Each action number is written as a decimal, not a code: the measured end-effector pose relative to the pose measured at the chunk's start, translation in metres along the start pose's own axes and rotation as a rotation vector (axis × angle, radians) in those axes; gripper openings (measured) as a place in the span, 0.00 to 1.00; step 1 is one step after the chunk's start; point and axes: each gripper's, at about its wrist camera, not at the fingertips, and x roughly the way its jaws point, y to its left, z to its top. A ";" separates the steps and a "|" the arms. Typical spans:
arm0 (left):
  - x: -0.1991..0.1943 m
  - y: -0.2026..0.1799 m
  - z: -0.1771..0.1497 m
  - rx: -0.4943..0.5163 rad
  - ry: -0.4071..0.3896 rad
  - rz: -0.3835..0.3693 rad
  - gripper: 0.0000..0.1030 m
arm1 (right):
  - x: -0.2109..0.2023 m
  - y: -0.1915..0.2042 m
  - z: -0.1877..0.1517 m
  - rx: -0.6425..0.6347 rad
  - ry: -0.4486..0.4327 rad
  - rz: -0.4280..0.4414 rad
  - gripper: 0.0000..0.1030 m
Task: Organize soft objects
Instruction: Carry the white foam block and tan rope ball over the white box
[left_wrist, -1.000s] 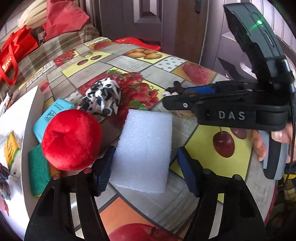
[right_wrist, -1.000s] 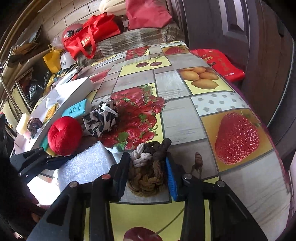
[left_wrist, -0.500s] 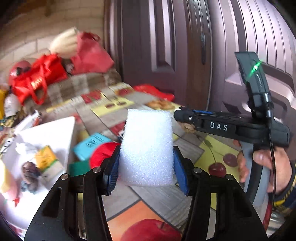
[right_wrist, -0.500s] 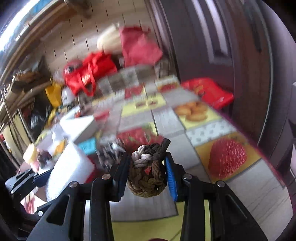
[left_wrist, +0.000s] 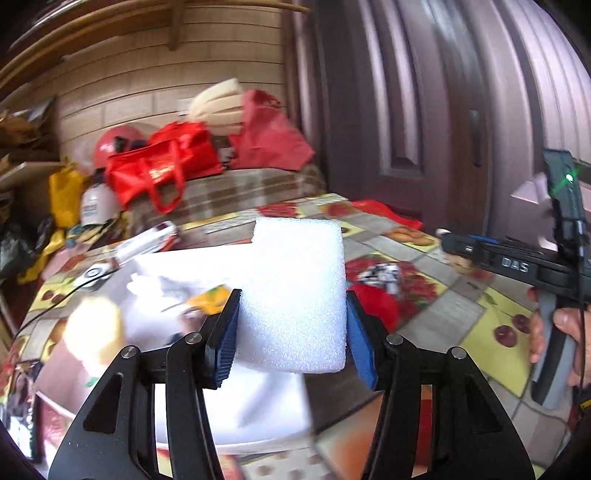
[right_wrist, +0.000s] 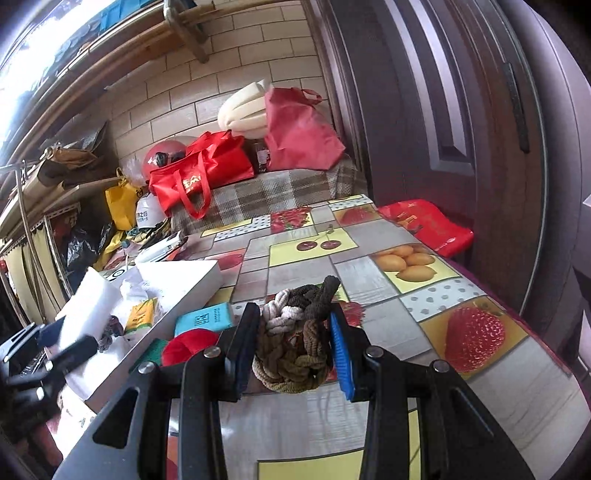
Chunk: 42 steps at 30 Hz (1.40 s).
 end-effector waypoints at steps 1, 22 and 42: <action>-0.002 0.006 -0.002 -0.015 -0.002 0.014 0.51 | 0.000 0.002 -0.001 -0.004 0.000 0.001 0.36; -0.008 0.064 -0.009 -0.117 0.001 0.152 0.51 | 0.024 0.071 -0.007 -0.170 0.051 0.143 0.37; -0.005 0.118 -0.020 -0.261 0.065 0.240 0.52 | 0.053 0.147 -0.014 -0.302 0.111 0.300 0.37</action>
